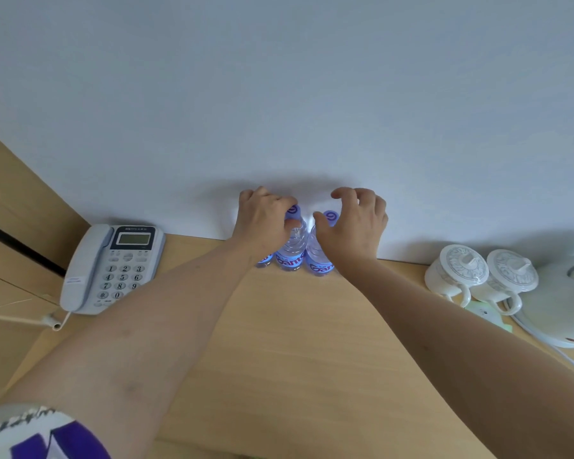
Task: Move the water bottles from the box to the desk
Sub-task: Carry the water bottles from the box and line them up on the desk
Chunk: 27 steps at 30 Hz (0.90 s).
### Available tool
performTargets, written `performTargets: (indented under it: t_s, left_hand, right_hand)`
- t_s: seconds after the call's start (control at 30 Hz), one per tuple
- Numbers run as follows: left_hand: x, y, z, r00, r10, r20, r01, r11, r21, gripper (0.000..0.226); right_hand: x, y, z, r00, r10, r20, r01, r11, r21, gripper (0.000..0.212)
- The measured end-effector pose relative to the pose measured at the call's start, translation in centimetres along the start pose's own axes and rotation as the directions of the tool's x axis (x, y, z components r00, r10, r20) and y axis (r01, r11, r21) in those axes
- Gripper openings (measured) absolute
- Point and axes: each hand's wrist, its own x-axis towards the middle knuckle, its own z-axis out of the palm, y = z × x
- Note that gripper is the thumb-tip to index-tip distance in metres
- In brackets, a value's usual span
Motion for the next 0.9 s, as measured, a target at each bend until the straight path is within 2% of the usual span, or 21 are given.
performTargets:
  t_s: [0.2, 0.33, 0.4, 0.47, 0.57, 0.9]
  left_hand:
    - [0.2, 0.0, 0.3, 1.0, -0.019, -0.021, 0.019, 1.0, -0.012, 0.033]
    - [-0.5, -0.7, 0.0, 0.999, -0.015, -0.041, 0.009, 0.992, -0.126, 0.041]
    - [-1.2, -2.1, -0.4, 0.993, -0.084, -0.085, 0.067, 0.98, -0.186, 0.044]
    - [-1.9, -3.6, -0.7, 0.985, -0.171, -0.037, 0.155, 0.95, -0.272, 0.045]
    - [-2.2, -4.6, -0.8, 0.972, -0.22, 0.079, 0.233, 0.917, -0.323, 0.043]
    - [-1.9, -5.0, -0.4, 0.964, -0.256, 0.075, 0.265, 0.884, -0.385, 0.038]
  right_hand:
    - [-0.5, 0.8, 0.0, 0.997, 0.037, 0.074, -0.032, 0.997, -0.064, 0.041]
    - [-0.2, 0.7, -0.3, 0.996, 0.019, 0.092, -0.012, 0.997, -0.074, 0.043]
    - [0.1, 0.8, -0.5, 0.997, -0.005, 0.081, 0.011, 0.997, -0.08, 0.042]
    - [0.4, 0.9, -0.6, 0.993, -0.017, 0.116, 0.029, 0.995, -0.097, 0.04]
    - [0.3, 0.8, -0.3, 0.984, -0.016, 0.176, 0.035, 0.994, -0.108, 0.037]
    - [0.2, 3.0, -1.0, 0.997, 0.005, 0.072, -0.003, 1.0, -0.03, 0.04]
